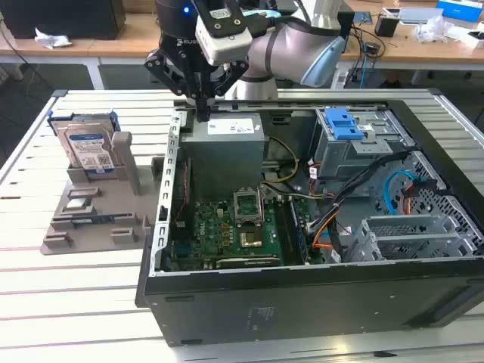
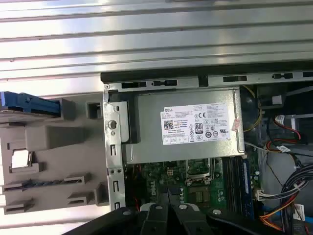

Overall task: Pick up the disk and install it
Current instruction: 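Reach for the disk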

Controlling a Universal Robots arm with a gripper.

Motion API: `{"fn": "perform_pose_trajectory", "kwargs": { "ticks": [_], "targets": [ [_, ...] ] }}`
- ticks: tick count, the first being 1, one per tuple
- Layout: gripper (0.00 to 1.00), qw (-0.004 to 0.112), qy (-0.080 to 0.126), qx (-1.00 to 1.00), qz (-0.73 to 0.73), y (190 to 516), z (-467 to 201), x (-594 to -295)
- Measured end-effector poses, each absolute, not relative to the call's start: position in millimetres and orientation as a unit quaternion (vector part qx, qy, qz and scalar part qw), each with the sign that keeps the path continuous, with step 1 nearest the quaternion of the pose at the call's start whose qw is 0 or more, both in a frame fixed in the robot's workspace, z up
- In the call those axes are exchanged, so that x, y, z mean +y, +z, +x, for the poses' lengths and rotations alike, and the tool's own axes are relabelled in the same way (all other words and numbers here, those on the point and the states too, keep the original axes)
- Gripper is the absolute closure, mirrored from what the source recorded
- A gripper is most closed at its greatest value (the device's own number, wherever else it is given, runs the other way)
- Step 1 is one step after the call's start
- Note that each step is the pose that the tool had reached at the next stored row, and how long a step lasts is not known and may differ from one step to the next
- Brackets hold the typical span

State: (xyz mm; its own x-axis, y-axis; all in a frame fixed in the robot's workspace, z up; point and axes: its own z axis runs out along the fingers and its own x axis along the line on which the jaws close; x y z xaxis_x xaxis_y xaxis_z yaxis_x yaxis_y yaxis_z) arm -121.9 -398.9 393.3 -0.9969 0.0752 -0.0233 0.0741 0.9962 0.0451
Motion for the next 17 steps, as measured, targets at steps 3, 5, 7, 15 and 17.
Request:
{"fn": "perform_pose_trajectory", "kwargs": {
  "ticks": [3, 5, 7, 15, 17],
  "targets": [
    [0.90, 0.012, 0.022, 0.999, 0.037, 393, -138, -399],
    [0.90, 0.013, 0.022, 0.999, 0.037, 393, -144, -399],
    [0.90, 0.013, 0.022, 0.999, 0.037, 393, -149, -399],
    [0.90, 0.012, 0.022, 0.999, 0.037, 393, -161, -399],
    [0.90, 0.013, 0.022, 0.999, 0.037, 393, -164, -399]
  ]
}}
